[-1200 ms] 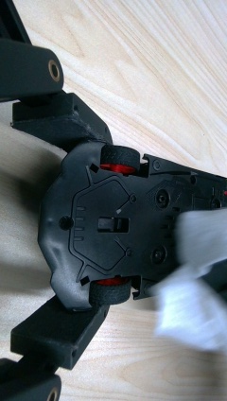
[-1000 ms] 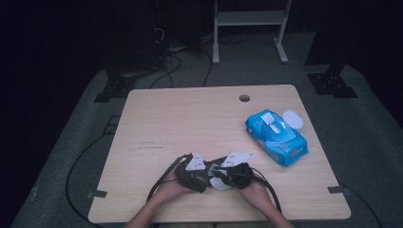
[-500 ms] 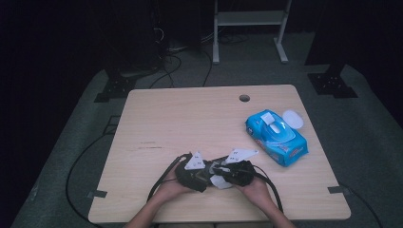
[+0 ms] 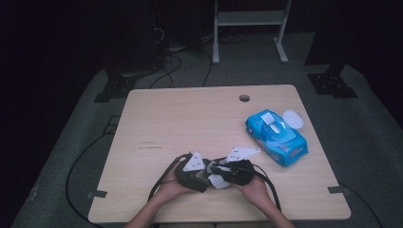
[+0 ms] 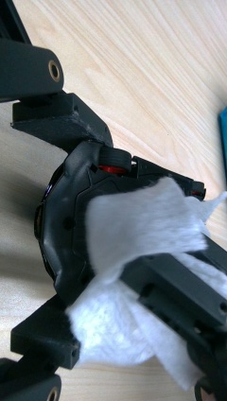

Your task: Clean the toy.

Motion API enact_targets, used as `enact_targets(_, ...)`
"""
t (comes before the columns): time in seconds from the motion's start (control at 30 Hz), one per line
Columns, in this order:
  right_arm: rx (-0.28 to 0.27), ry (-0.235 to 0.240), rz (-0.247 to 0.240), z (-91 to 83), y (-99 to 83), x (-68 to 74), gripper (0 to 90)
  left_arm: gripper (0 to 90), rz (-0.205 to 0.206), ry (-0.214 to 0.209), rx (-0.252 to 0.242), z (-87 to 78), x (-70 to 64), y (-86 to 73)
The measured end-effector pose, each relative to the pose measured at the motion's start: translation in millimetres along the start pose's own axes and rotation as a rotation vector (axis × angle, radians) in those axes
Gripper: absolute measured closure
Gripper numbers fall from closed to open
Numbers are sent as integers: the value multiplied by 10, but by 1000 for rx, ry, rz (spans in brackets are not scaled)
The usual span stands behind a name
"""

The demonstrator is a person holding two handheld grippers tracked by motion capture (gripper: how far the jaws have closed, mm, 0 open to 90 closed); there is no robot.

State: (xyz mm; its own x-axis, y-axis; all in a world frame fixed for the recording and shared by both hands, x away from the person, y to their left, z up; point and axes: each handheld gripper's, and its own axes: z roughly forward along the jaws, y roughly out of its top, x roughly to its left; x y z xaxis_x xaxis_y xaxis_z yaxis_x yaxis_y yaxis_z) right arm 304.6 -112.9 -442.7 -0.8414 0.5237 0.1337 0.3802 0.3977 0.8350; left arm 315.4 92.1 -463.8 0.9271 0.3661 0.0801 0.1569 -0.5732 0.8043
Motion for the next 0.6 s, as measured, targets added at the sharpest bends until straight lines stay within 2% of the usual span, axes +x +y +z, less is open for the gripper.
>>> enact_targets(0.13,10,-26,25,-45,13,-64,813,236,-2,1,-12,-7,-7,16)
enact_targets(0.2,12,-12,27,-54,22,-47,813,236,-2,-3,-20,-16,-23,37)
enact_targets(0.3,-2,31,-10,-24,76,79,813,236,13,-4,-21,-17,-58,61)
enact_targets(0.37,5,31,-37,6,118,116,813,236,15,-3,-22,-15,-71,63)
enact_targets(0.4,10,19,-45,12,135,111,813,236,16,-4,-22,-18,-70,65)
enact_targets(0.5,20,-54,-34,-18,121,-6,814,236,21,0,-20,-13,-69,64)
enact_targets(0.57,28,-81,-10,-45,98,-56,815,236,24,-2,-21,-9,-70,66)
enact_targets(0.6,23,-77,-4,-50,91,-57,814,236,28,0,-19,-5,-77,73)
